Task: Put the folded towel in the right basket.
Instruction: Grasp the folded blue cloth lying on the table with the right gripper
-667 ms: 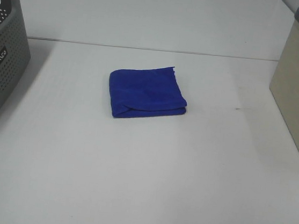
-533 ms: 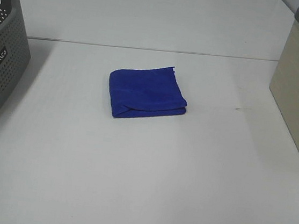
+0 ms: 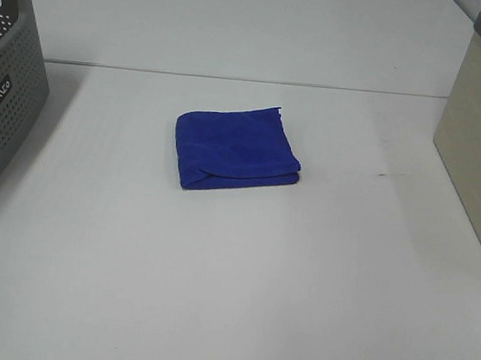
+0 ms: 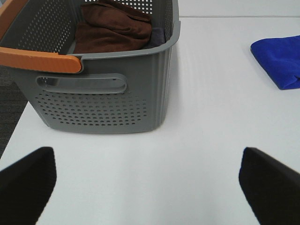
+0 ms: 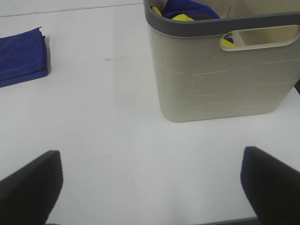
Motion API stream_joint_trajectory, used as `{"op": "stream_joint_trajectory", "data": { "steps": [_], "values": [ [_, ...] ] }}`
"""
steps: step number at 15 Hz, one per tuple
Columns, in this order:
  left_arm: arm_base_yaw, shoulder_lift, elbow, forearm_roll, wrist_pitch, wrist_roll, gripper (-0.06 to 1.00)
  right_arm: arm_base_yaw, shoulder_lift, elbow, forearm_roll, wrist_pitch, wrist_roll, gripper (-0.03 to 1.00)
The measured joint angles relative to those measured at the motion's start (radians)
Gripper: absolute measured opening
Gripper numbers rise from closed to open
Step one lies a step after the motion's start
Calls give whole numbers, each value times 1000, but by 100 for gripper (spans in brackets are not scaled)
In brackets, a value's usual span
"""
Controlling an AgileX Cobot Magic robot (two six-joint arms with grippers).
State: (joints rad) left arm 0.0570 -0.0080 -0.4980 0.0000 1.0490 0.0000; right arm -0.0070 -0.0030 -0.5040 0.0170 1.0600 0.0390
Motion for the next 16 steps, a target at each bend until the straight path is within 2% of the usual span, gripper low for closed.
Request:
{"op": "stream_joint_trajectory", "data": {
  "steps": [16],
  "values": [
    [0,0,0,0,0,0,99,0,0,0,0,0,0,98]
  ]
}}
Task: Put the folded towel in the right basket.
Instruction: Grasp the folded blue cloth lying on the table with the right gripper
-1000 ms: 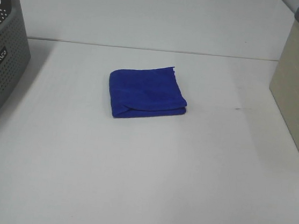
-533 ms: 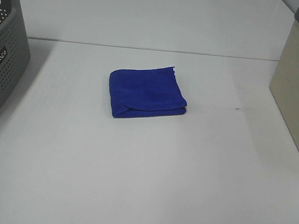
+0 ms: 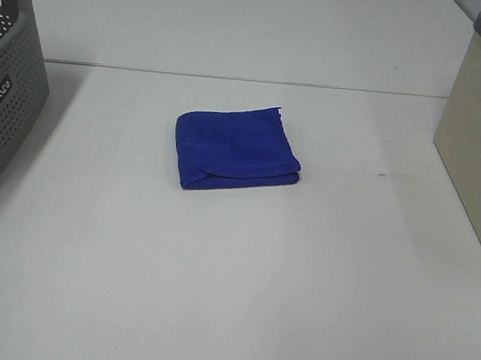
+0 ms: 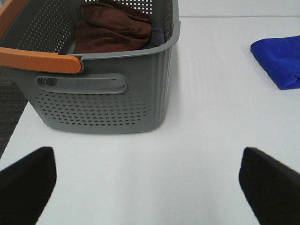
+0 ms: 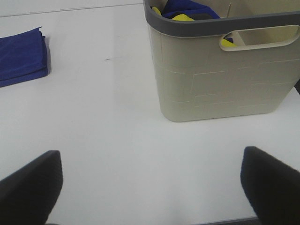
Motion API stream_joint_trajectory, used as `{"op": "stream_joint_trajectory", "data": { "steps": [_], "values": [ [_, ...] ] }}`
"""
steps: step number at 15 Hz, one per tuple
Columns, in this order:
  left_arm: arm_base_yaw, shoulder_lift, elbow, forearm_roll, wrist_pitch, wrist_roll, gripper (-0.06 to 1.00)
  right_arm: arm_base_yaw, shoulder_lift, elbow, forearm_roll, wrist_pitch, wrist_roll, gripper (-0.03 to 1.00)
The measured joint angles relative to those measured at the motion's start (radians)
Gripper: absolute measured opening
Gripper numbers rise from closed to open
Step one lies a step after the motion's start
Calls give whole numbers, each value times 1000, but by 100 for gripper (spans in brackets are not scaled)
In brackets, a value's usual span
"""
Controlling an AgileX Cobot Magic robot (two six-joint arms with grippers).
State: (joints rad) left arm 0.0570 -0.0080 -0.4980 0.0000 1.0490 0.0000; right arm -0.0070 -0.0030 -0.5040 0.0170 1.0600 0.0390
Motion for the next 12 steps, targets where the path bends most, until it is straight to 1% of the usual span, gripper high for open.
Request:
{"op": "stream_joint_trajectory", "data": {
  "steps": [12],
  "values": [
    [0,0,0,0,0,0,99,0,0,0,0,0,0,98]
  ]
}}
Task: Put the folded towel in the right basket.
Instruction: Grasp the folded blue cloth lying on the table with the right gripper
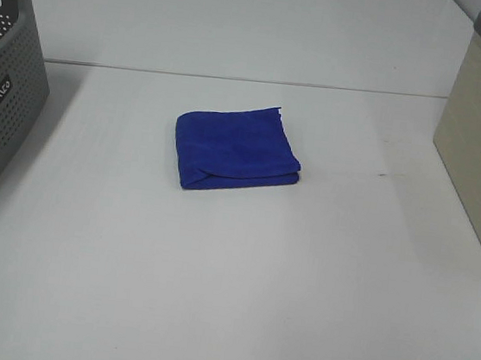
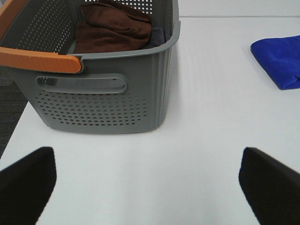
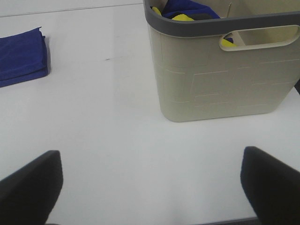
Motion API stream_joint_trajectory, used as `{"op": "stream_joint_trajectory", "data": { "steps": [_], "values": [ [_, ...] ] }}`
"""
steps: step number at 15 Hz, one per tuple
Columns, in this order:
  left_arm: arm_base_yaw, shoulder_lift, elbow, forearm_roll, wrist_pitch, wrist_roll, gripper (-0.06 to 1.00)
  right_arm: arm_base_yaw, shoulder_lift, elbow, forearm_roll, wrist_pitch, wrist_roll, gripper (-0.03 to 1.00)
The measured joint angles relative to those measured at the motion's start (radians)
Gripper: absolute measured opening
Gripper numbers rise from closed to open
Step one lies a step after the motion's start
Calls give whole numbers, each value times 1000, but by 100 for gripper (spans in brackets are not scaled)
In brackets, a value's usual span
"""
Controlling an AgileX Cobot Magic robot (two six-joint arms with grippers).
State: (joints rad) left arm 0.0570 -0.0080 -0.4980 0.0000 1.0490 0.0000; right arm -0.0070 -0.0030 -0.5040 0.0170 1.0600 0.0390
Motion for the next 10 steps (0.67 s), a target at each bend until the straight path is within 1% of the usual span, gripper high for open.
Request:
{"op": "stream_joint_trajectory", "data": {
  "steps": [10],
  "values": [
    [0,0,0,0,0,0,99,0,0,0,0,0,0,98]
  ]
}}
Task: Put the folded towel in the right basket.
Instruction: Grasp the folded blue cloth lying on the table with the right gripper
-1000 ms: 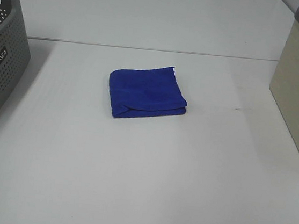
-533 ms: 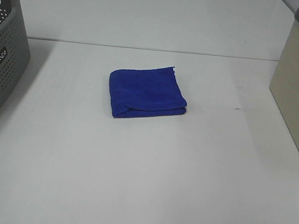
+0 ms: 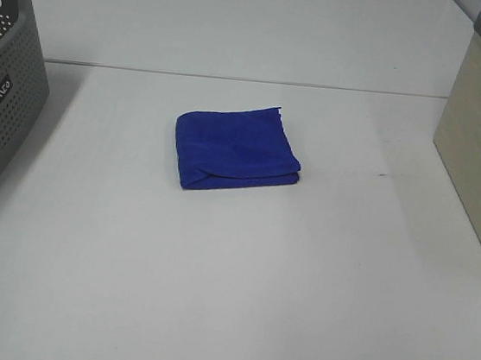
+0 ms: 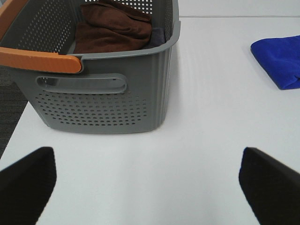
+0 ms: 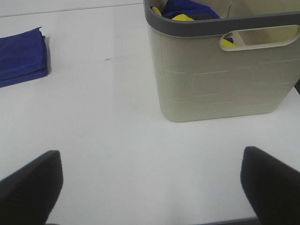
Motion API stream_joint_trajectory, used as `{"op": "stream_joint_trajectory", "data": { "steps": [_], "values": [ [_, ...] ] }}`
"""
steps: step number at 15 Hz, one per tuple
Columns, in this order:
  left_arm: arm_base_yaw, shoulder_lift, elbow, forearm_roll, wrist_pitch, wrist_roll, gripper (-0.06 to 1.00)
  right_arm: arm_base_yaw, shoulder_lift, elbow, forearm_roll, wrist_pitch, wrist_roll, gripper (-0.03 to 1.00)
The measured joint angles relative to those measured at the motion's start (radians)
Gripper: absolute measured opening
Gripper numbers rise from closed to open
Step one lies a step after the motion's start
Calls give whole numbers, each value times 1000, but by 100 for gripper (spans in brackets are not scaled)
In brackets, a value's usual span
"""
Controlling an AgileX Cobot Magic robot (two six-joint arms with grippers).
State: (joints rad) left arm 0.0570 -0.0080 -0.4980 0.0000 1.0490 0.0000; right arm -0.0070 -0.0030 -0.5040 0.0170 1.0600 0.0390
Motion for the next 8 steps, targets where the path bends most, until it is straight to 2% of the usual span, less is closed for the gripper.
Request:
{"op": "stream_joint_trajectory", "data": {
  "steps": [3,4,6,8],
  "values": [
    [0,0,0,0,0,0,99,0,0,0,0,0,0,98],
    [0,0,0,0,0,0,99,0,77,-34,20,3,0,98],
    [0,0,0,0,0,0,99,0,323,-175,97,13,11,98],
    [0,0,0,0,0,0,99,0,616,-408,168,88,22,98]
  ]
}}
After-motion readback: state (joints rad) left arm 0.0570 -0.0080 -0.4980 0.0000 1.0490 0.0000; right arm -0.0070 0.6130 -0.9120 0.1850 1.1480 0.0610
